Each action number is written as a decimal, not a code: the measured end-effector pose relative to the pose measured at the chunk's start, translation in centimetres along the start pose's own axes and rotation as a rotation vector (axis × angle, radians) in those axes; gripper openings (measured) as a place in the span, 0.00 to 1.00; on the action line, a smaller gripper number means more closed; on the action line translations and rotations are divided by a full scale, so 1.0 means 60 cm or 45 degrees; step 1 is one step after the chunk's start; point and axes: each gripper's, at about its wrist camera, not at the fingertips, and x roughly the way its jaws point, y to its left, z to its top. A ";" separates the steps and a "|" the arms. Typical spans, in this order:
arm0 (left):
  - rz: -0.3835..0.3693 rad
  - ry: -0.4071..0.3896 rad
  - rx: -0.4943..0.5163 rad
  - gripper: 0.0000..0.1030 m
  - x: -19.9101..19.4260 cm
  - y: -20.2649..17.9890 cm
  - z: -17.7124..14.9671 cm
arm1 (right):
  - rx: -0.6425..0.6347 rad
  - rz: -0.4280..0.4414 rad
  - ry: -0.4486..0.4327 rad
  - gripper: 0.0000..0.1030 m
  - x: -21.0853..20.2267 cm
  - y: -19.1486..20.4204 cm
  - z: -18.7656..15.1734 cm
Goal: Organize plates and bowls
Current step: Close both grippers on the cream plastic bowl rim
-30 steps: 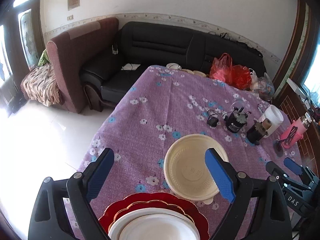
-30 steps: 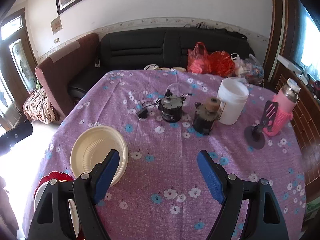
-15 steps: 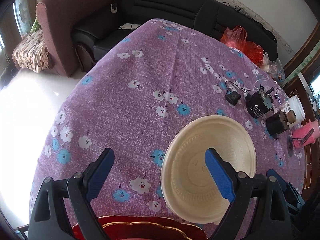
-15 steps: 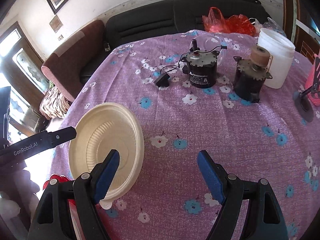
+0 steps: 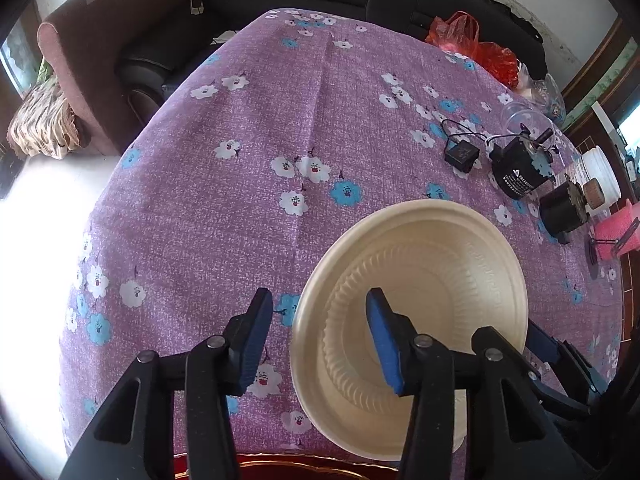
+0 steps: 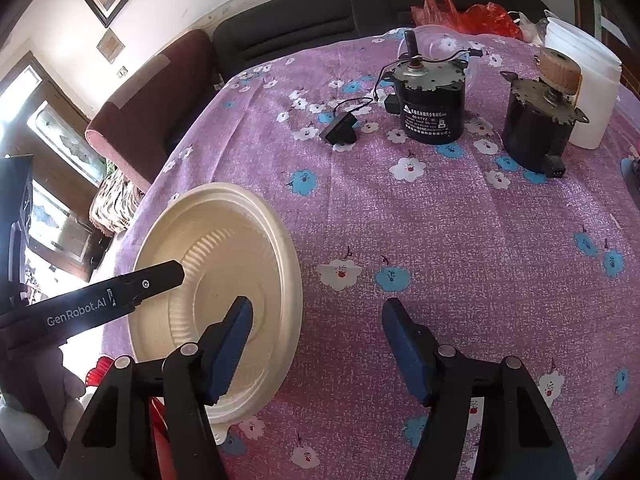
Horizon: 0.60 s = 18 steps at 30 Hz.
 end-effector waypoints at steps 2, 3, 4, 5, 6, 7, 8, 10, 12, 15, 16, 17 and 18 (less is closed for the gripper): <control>0.011 0.010 0.021 0.36 0.001 -0.005 0.001 | -0.003 0.004 0.005 0.67 0.006 0.003 0.002; 0.012 0.016 0.027 0.34 0.003 -0.007 0.001 | -0.005 0.006 0.008 0.65 0.006 0.005 0.002; 0.009 0.022 0.032 0.30 0.004 -0.008 0.001 | -0.005 0.009 0.010 0.62 0.007 0.006 0.002; 0.010 0.026 0.041 0.25 0.004 -0.010 0.000 | -0.005 0.013 0.014 0.60 0.008 0.008 0.002; 0.010 0.027 0.049 0.23 0.004 -0.013 0.000 | -0.007 0.014 0.016 0.56 0.009 0.009 0.002; 0.006 0.029 0.054 0.20 0.004 -0.015 0.000 | -0.008 0.015 0.018 0.52 0.009 0.010 0.002; 0.002 0.031 0.059 0.17 0.004 -0.017 -0.001 | -0.010 0.017 0.021 0.50 0.010 0.011 0.002; -0.009 0.030 0.074 0.15 0.002 -0.022 -0.003 | -0.008 0.025 0.031 0.37 0.012 0.013 0.001; 0.003 0.012 0.087 0.15 -0.003 -0.027 -0.005 | -0.003 0.020 0.032 0.33 0.012 0.013 0.000; -0.004 -0.007 0.083 0.15 -0.013 -0.029 -0.005 | 0.001 0.017 0.010 0.27 0.006 0.009 -0.001; -0.014 -0.011 0.080 0.15 -0.017 -0.029 -0.006 | 0.006 0.019 0.003 0.25 0.002 0.007 -0.001; -0.022 -0.016 0.079 0.15 -0.021 -0.030 -0.006 | 0.013 0.025 -0.004 0.25 -0.003 0.005 0.000; -0.027 -0.021 0.077 0.15 -0.026 -0.032 -0.007 | 0.017 0.031 -0.008 0.25 -0.008 0.003 0.001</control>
